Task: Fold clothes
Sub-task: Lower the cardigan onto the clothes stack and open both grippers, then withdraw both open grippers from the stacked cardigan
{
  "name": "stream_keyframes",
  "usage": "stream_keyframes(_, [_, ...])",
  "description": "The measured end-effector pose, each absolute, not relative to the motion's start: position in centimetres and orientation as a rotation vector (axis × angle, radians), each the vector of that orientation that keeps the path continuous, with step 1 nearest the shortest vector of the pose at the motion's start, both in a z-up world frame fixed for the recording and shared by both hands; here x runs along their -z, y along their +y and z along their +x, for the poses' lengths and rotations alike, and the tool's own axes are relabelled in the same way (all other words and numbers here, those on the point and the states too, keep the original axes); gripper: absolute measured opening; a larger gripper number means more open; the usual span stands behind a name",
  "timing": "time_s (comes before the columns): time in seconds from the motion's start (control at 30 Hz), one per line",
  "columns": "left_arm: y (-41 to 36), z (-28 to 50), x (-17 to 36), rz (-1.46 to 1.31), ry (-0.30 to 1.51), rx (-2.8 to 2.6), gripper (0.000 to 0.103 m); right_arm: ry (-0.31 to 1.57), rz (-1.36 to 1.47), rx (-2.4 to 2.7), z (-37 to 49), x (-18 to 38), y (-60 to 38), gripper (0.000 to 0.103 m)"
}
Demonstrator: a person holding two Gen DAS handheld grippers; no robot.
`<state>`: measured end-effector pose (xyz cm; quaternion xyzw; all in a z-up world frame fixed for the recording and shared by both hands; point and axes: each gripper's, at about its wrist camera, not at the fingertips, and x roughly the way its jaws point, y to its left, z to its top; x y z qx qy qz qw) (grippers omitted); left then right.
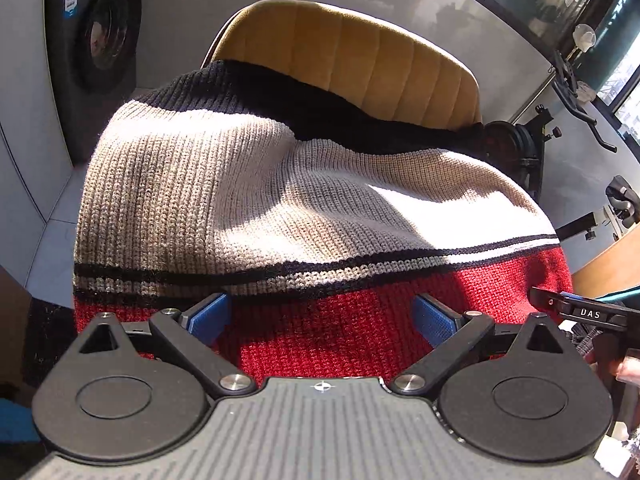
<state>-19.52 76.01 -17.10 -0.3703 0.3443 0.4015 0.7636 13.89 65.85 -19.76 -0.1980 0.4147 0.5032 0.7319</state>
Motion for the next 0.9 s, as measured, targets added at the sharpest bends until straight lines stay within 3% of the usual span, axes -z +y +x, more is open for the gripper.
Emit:
stream_keyframes(0.33, [76.5,-19.3,19.0,-0.804,0.788,-0.867,0.103,0.962,-0.399,-1.094,14.2,20.5,65.6,0.102])
stream_keyframes(0.53, [75.5,-19.0,16.1,-0.825,0.779,-0.934,0.103,1.035,-0.256,-1.090,15.0,17.8,63.9,0.102])
stream_keyframes(0.9, [69.1,-15.7,9.3,-0.759,0.759,-1.021,0.103,0.986,-0.355,-1.133,12.9,10.9,59.4,0.102])
